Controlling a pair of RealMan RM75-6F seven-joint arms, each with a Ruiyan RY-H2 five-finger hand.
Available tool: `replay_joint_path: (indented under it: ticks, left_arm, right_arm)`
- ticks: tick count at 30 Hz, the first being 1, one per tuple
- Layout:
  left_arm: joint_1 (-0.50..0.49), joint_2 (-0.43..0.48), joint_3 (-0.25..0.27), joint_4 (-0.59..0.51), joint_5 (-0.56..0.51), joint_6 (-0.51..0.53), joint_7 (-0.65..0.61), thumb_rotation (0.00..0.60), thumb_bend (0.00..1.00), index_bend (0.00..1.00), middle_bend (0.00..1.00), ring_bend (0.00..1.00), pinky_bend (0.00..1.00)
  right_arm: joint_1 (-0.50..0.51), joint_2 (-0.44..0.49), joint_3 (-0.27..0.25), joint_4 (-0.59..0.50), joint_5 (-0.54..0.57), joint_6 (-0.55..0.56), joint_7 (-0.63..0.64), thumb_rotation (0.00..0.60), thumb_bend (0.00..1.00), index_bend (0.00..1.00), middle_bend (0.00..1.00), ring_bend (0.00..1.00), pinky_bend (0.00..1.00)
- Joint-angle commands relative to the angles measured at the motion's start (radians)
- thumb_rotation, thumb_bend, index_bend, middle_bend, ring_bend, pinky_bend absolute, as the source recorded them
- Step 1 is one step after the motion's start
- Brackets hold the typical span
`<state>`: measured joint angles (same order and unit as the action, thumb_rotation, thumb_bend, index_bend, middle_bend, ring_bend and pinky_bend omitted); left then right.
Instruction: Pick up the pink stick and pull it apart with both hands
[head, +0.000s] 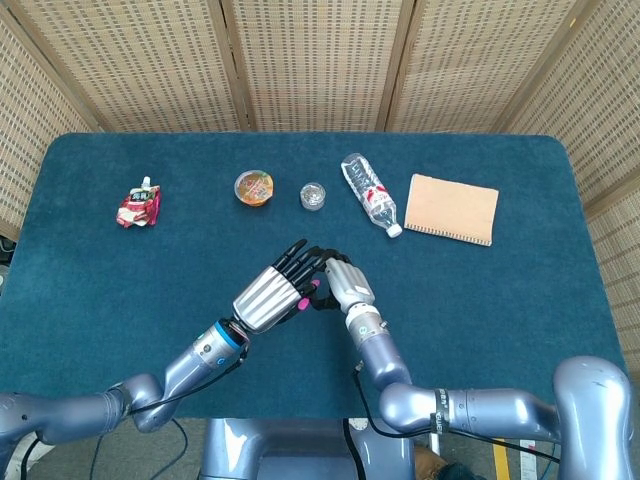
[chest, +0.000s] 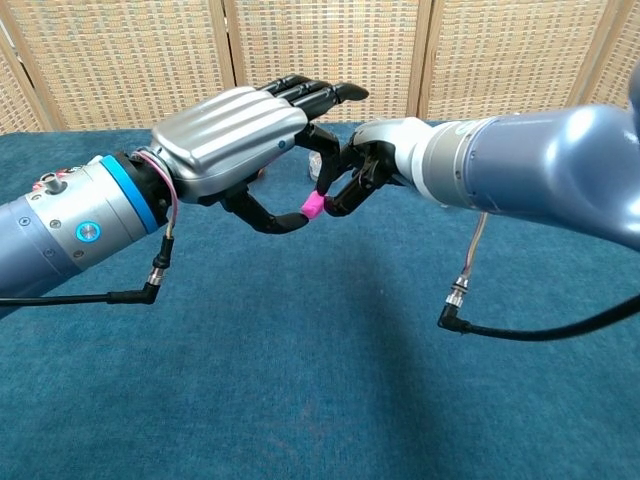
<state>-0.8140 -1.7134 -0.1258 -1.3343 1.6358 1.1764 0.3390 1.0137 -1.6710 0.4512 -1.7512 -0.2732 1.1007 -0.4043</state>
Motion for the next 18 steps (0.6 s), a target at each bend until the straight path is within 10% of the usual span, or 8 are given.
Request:
replay_joint_path:
  ticks: [1, 18]
  left_arm:
    - [0.001, 0.004, 0.001, -0.005, 0.001, 0.001, 0.000, 0.600, 0.31, 0.50, 0.00, 0.00, 0.00]
    - [-0.008, -0.015, -0.009, 0.001, -0.010, 0.000, 0.011, 0.600, 0.32, 0.55, 0.00, 0.00, 0.00]
  right_arm:
    - [-0.001, 0.003, 0.001, -0.001, 0.001, -0.001, 0.001, 0.600, 0.63, 0.67, 0.21, 0.00, 0.00]
    - [-0.001, 0.011, -0.002, -0.010, 0.003, -0.003, 0.011, 0.600, 0.63, 0.67, 0.21, 0.00, 0.00]
